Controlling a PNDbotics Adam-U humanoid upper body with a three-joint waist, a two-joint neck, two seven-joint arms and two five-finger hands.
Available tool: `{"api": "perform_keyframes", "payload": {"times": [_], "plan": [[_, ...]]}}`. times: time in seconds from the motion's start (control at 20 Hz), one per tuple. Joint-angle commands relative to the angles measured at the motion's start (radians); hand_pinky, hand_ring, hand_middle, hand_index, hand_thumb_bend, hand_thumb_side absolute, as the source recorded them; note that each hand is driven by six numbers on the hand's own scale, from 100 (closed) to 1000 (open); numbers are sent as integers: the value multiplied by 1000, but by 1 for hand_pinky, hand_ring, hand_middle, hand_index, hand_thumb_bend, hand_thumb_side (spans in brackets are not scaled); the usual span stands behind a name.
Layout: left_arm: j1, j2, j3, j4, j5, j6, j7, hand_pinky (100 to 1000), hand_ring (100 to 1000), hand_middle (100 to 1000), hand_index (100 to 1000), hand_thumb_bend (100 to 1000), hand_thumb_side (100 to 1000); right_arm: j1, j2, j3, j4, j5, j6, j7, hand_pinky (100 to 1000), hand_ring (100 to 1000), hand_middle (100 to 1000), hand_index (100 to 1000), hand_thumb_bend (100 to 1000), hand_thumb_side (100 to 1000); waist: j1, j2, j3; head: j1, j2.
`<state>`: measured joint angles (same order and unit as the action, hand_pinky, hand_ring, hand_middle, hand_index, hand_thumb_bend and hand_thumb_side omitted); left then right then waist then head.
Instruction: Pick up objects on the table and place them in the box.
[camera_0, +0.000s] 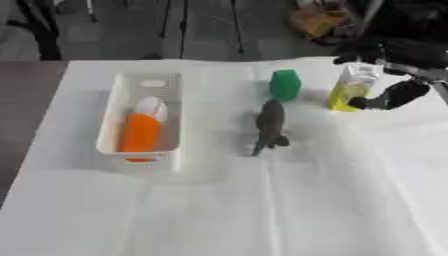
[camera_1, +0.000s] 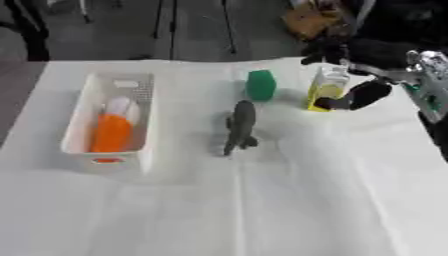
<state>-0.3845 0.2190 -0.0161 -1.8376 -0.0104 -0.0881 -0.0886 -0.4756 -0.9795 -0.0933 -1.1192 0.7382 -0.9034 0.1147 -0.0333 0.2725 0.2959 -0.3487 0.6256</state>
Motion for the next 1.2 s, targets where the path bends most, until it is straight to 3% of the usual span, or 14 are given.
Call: {"api": "perform_keyframes", "payload": {"times": [0.05,0.25,0.45,0.8,1.2], "plan": [[-16,25,-2,-16,3,-1,-7,507,720,848,925,405,948,-18,-53,-26,63,50,9,-40,1000,998,945,963,457,740,-18,5,6,-16,-19],[-19,29,-5,-16,3,-2,-12,507,720,848,925,405,949,-23,-68,-38,161,90,14,-101,1000,991,942,963,439,729,-23,9,17,-33,-31],[-19,32,-7,-15,3,-3,-15,506,720,848,925,404,949,-27,-92,-57,239,85,33,-166,1000,970,932,956,441,649,-25,11,25,-49,-43],[-20,33,-9,-14,4,-5,-19,506,721,848,925,403,949,-26,-107,-67,224,108,94,-281,1000,955,922,948,463,570,-23,11,29,-58,-54],[-24,33,-10,-14,5,-5,-23,506,721,849,925,403,950,-33,-96,-47,217,168,95,-355,1000,949,918,949,458,564,-24,10,37,-63,-58]]}}
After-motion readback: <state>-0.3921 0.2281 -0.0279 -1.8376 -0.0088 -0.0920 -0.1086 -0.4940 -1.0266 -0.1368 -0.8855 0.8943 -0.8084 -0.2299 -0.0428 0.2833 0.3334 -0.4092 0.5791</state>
